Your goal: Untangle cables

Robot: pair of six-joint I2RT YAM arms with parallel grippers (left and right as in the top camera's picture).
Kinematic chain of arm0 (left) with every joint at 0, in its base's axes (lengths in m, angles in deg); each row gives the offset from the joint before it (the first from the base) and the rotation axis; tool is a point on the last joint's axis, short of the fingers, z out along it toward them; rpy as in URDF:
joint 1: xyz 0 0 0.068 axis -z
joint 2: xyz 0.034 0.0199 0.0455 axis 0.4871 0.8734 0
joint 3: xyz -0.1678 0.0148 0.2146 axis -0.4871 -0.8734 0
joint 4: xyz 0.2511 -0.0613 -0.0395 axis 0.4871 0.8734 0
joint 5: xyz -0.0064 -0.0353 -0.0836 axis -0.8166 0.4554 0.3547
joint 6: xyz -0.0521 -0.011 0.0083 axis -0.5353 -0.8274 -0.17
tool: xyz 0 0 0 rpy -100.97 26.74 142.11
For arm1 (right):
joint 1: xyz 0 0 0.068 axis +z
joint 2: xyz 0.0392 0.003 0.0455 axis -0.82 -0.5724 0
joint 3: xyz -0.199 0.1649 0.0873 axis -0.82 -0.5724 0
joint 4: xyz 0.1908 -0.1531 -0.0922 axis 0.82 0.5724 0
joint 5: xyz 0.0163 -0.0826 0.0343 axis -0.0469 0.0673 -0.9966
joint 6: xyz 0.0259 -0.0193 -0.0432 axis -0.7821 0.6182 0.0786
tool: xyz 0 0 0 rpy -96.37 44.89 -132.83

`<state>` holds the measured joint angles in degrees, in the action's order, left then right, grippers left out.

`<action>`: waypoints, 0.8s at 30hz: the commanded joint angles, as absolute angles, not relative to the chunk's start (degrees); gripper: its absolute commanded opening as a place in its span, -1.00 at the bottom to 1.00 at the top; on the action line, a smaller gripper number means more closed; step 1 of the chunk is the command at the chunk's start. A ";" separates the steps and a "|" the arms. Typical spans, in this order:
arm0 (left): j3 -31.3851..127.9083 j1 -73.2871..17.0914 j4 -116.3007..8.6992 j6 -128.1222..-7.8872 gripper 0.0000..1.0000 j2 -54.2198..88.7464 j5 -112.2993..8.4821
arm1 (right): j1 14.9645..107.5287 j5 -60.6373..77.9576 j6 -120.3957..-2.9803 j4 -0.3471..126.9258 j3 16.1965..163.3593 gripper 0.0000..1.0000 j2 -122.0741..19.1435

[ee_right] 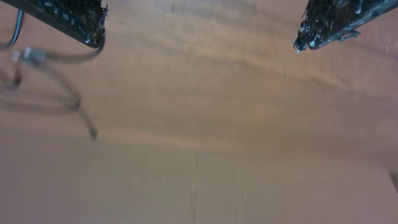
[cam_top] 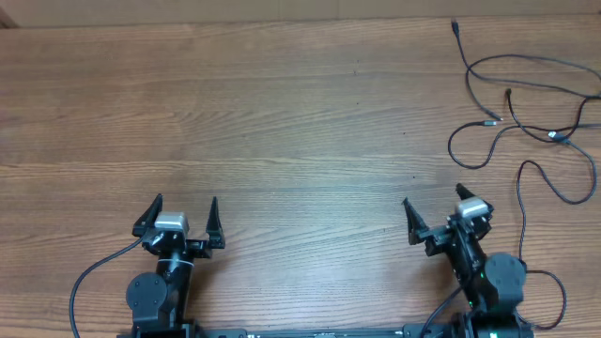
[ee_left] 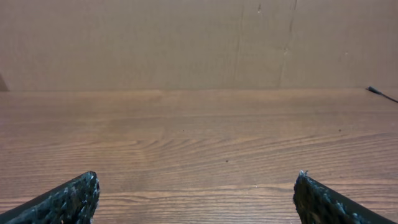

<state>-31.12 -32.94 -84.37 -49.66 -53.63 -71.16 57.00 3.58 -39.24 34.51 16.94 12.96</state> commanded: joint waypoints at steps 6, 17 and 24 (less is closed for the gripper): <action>-31.32 -33.20 -84.26 -50.14 0.99 -54.18 -70.95 | 56.82 5.44 -40.01 34.49 16.37 1.00 19.19; -31.32 -33.20 -84.24 -50.14 0.99 -54.18 -70.95 | 56.84 6.75 -40.01 34.49 16.37 1.00 19.19; -31.32 -33.20 -84.26 -50.14 0.99 -54.18 -70.95 | 56.84 6.75 -40.01 34.49 16.37 1.00 19.19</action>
